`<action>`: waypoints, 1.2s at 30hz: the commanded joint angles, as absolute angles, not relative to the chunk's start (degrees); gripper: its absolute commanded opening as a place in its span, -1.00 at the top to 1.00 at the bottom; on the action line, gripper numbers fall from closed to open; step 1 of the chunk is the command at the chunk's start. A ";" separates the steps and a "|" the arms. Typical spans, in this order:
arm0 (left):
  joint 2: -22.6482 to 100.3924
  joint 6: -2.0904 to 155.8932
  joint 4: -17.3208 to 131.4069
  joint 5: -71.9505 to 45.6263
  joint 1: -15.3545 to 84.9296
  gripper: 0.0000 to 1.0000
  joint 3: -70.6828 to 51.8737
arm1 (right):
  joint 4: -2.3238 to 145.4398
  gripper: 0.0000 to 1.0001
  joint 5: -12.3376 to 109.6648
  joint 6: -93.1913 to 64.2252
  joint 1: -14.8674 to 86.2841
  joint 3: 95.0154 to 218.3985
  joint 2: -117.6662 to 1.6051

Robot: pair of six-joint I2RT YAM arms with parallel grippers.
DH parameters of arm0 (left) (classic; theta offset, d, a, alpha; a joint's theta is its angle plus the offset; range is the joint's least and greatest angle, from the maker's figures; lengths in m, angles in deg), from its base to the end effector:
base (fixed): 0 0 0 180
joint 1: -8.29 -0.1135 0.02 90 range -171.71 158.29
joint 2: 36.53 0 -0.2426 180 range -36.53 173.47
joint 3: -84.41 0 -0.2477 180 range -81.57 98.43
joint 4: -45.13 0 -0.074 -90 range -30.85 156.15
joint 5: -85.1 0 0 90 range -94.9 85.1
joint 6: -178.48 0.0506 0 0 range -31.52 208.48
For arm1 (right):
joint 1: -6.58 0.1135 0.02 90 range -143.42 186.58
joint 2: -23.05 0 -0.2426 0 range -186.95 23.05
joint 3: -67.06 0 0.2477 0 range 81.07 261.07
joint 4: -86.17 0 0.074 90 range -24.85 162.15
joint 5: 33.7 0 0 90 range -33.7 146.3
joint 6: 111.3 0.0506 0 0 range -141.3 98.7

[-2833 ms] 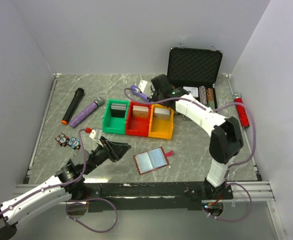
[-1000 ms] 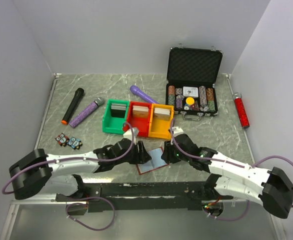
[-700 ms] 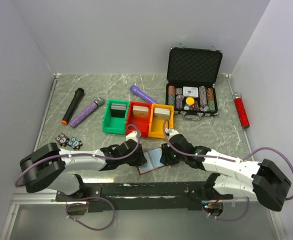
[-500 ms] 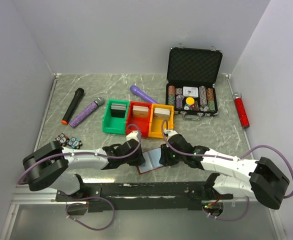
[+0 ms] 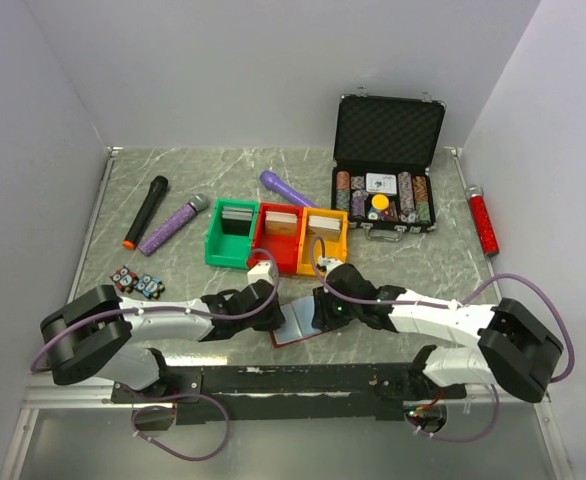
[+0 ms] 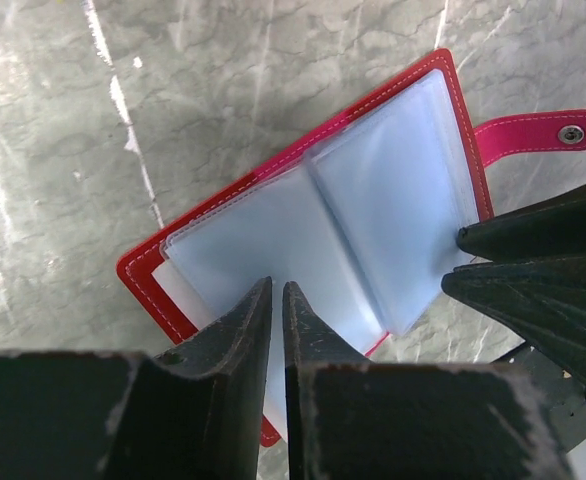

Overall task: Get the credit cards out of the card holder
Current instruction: Remove the credit card from the card holder.

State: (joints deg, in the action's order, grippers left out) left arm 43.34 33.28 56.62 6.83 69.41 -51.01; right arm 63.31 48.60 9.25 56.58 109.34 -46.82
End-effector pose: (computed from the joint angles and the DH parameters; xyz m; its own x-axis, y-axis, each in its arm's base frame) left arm 0.1366 -0.2263 0.1192 -0.8497 -0.1242 -0.5125 0.1619 0.8634 -0.4778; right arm 0.1459 0.1844 0.1308 -0.8406 -0.2181 -0.4958 -0.4491 0.7925 0.4126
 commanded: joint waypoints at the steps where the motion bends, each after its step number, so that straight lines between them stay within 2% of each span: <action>1: 41.87 33.72 56.78 8.11 69.64 0.67 -52.31 | 64.68 0.24 46.99 8.41 57.47 112.01 -49.10; 13: 37.21 32.85 58.08 9.68 69.64 0.65 -52.84 | 64.07 0.20 43.82 7.62 61.25 118.24 -51.13; 17: 32.30 31.53 61.16 10.83 69.64 0.57 -53.53 | 60.82 0.03 47.59 7.53 61.51 118.78 -47.63; 21: 28.42 31.44 61.61 11.45 69.64 0.54 -54.24 | 57.31 -0.26 50.85 5.08 60.03 118.43 -46.56; 22: 28.50 31.53 61.52 11.45 69.64 0.55 -54.07 | 56.95 -0.28 51.03 4.37 59.24 118.25 -46.82; 36: 36.15 29.77 58.09 8.19 69.64 0.68 -55.47 | 60.81 -0.18 46.55 4.10 57.38 115.70 -51.39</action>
